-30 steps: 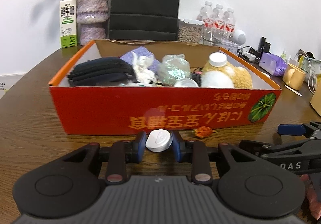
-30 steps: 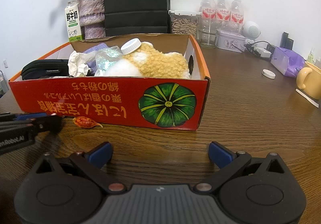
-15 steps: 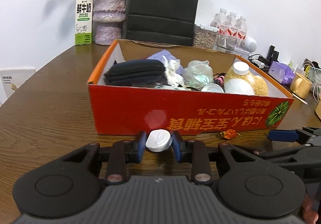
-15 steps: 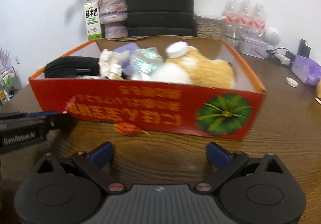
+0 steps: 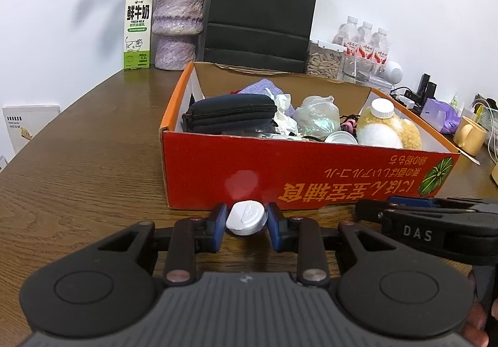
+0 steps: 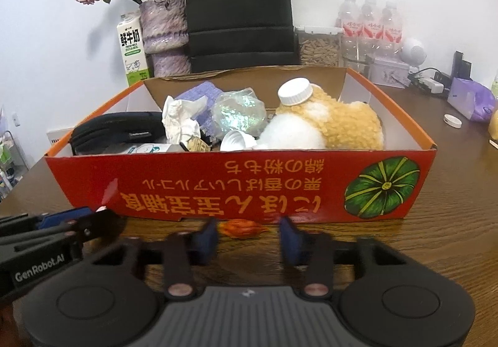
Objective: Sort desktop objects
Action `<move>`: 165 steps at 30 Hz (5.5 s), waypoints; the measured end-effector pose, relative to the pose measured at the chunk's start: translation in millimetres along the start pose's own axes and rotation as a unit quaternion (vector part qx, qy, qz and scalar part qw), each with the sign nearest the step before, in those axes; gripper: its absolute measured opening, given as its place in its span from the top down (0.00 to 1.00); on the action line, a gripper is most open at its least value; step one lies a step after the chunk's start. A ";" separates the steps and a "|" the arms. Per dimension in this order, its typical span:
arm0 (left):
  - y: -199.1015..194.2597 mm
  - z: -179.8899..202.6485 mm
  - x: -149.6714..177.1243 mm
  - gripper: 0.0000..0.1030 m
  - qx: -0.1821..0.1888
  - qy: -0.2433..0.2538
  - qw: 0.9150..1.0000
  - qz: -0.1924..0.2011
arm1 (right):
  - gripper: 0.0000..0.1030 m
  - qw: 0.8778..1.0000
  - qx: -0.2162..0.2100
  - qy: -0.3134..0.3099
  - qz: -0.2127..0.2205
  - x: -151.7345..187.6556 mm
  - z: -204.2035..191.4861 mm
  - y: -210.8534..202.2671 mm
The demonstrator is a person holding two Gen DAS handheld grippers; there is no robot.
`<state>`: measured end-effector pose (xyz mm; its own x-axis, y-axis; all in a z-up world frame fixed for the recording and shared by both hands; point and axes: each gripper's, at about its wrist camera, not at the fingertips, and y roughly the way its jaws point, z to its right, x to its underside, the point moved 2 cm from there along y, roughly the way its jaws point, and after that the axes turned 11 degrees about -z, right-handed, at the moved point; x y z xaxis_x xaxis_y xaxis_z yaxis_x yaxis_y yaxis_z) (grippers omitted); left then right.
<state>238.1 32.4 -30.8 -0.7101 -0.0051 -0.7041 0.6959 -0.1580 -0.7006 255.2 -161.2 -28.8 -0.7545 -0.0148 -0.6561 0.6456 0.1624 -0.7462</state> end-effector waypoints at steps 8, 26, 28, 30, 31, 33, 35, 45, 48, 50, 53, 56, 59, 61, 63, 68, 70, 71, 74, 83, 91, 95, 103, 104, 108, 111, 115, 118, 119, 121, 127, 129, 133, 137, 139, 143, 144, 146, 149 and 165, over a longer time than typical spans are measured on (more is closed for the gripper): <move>0.8 -0.1 0.3 0.72 0.000 -0.003 1.000 -0.005 | 0.84 1.000 -0.028 -0.002 0.004 9.6 3.4 -8.2; 1.9 -2.3 1.3 0.72 0.001 -0.015 1.000 -0.013 | 0.75 1.000 0.007 -0.007 0.001 1.6 4.6 -2.2; 2.0 -2.1 1.3 0.72 0.001 -0.015 1.000 -0.014 | 0.76 1.000 0.005 -0.010 0.001 2.9 4.2 -3.3; 1.8 -1.8 1.3 0.72 0.001 -0.014 1.000 -0.014 | 0.79 1.000 0.002 -0.009 0.003 5.6 5.8 -5.6; 1.7 -2.1 1.3 0.72 0.002 -0.014 1.000 -0.014 | 0.80 1.000 -0.004 -0.007 0.004 7.3 7.7 -7.5; 1.1 -1.8 1.5 0.72 0.000 -0.013 1.000 -0.012 | 0.85 1.000 -0.010 -0.006 0.007 11.0 11.4 -11.8; -1.2 -1.1 2.3 0.72 -0.004 -0.013 1.000 -0.006 | 0.88 1.000 -0.017 -0.007 0.012 14.6 14.7 -17.4; -27.5 13.1 9.8 0.72 -0.002 -0.009 1.000 0.025 | 0.91 0.998 -0.046 -0.017 0.050 23.6 26.2 -45.8; -43.4 21.2 6.6 0.72 0.006 -0.002 0.999 0.049 | 0.91 0.995 -0.058 -0.025 0.081 19.9 26.6 -62.3; -52.2 27.4 0.1 0.72 0.010 0.005 0.998 0.064 | 0.91 0.992 -0.062 -0.033 0.102 13.6 26.4 -72.8; -59.9 36.9 -15.5 0.72 0.011 0.016 0.996 0.088 | 0.91 0.989 -0.064 -0.044 0.129 -2.4 24.2 -82.8; -60.0 44.1 -35.8 0.72 0.009 0.020 0.994 0.108 | 0.91 0.985 -0.065 -0.052 0.153 -23.7 22.0 -86.3; -50.9 49.6 -59.3 0.72 0.005 0.020 0.992 0.122 | 0.91 0.980 -0.064 -0.066 0.177 -47.1 16.4 -81.4; -41.9 51.2 -73.9 0.72 0.004 0.018 0.991 0.131 | 0.91 0.979 -0.065 -0.070 0.182 -61.7 13.5 -74.5; -27.2 50.0 -87.4 0.72 -0.004 0.005 0.991 0.136 | 0.91 0.978 -0.065 -0.072 0.186 -73.1 12.6 -63.2; 5.3 43.0 -89.5 0.72 -0.021 -0.001 0.994 0.108 | 0.91 0.980 -0.063 -0.079 0.169 -74.8 18.7 -28.5; 10.3 43.1 -87.9 0.72 -0.023 0.003 0.995 0.100 | 0.91 0.981 -0.057 -0.085 0.164 -73.1 19.0 -22.1; 10.9 43.5 -86.7 0.72 -0.027 0.006 0.994 0.101 | 0.91 0.982 -0.061 -0.083 0.161 -72.4 19.4 -20.7; 10.9 45.2 -82.0 0.72 -0.039 0.014 0.993 0.108 | 0.91 0.981 -0.061 -0.085 0.164 -69.5 18.4 -21.3; -0.3 45.8 -76.5 0.17 -0.073 0.003 0.986 0.147 | 0.48 0.980 -0.043 -0.066 0.184 -62.4 26.3 -31.8; -11.9 36.2 -77.8 0.00 -0.092 -0.025 0.980 0.176 | 0.00 0.978 -0.027 -0.050 0.201 -62.3 37.7 -39.5; -12.3 38.2 -77.0 0.00 -0.095 -0.019 0.980 0.173 | 0.00 0.979 -0.027 -0.054 0.196 -60.3 36.7 -38.5; -10.6 36.1 -72.2 0.00 -0.091 -0.017 0.981 0.169 | 0.00 0.979 -0.025 -0.054 0.196 -56.6 35.9 -37.9; -10.3 36.0 -71.4 0.00 -0.091 -0.016 0.981 0.168 | 0.00 0.979 -0.024 -0.054 0.196 -55.6 36.0 -37.6; -9.1 35.4 -67.0 0.00 -0.088 -0.014 0.982 0.166 | 0.00 0.979 -0.025 -0.054 0.197 -49.1 35.9 -37.0; -10.1 35.9 -62.9 0.00 -0.085 -0.012 0.981 0.172 | 0.00 0.977 -0.021 -0.059 0.205 -42.8 35.0 -39.6; -14.2 37.6 -52.5 0.00 -0.084 -0.003 0.979 0.184 | 0.00 0.974 -0.014 -0.067 0.214 -32.6 34.6 -43.9; -18.4 38.5 -42.8 0.00 -0.081 0.002 0.978 0.191 | 0.00 0.975 -0.009 -0.067 0.212 -22.1 35.0 -45.5; -19.9 38.8 -39.3 0.00 -0.079 0.004 0.978 0.192 | 0.00 0.975 -0.007 -0.069 0.210 -17.8 34.9 -46.4; -23.4 39.8 -33.4 0.00 -0.076 0.009 0.978 0.193 | 0.00 0.975 -0.001 -0.074 0.208 -9.8 33.4 -48.7; -38.1 45.1 -11.7 0.00 -0.072 0.020 0.978 0.194 | 0.00 0.973 0.012 -0.084 0.213 13.6 29.5 -63.7; -43.9 45.8 -3.8 0.00 -0.071 0.018 0.979 0.188 | 0.00 0.973 0.011 -0.089 0.212 22.1 27.7 -69.8; -59.1 47.4 13.7 0.00 -0.066 0.015 0.982 0.175 | 0.00 0.976 -0.001 -0.092 0.196 39.6 24.8 -84.9; -79.4 51.1 34.0 0.00 -0.062 0.021 0.985 0.162 | 0.00 0.981 -0.006 -0.087 0.175 60.5 22.6 -102.7; -88.9 52.9 44.0 0.00 -0.057 0.022 0.986 0.154 | 0.00 0.984 -0.010 -0.081 0.161 70.7 22.6 -111.2; -109.0 56.3 64.5 0.00 -0.043 0.017 0.989 0.142 | 0.00 0.986 -0.011 -0.082 0.144 90.9 20.1 -128.9; -113.7 57.2 68.7 0.00 -0.040 0.017 0.989 0.140 | 0.00 0.986 -0.008 -0.083 0.143 96.3 19.3 -132.8; -123.2 59.4 77.1 0.00 -0.037 0.019 0.990 0.138 | 0.00 0.987 -0.009 -0.084 0.136 106.6 16.6 -142.1; -135.6 62.8 87.0 0.00 -0.035 0.027 0.989 0.138 | 0.00 0.988 -0.009 -0.085 0.130 119.2 13.2 -154.9; -154.6 68.0 106.8 0.00 -0.023 0.035 0.992 0.120 | 0.00 0.991 -0.005 -0.085 0.107 138.1 5.3 -170.8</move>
<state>47.3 -10.9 10.2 -0.5159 0.0327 -0.8560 0.8489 -0.1147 -0.5160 41.3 -196.2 7.5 -0.5691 -0.1458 -0.8092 0.7868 0.1894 -0.5874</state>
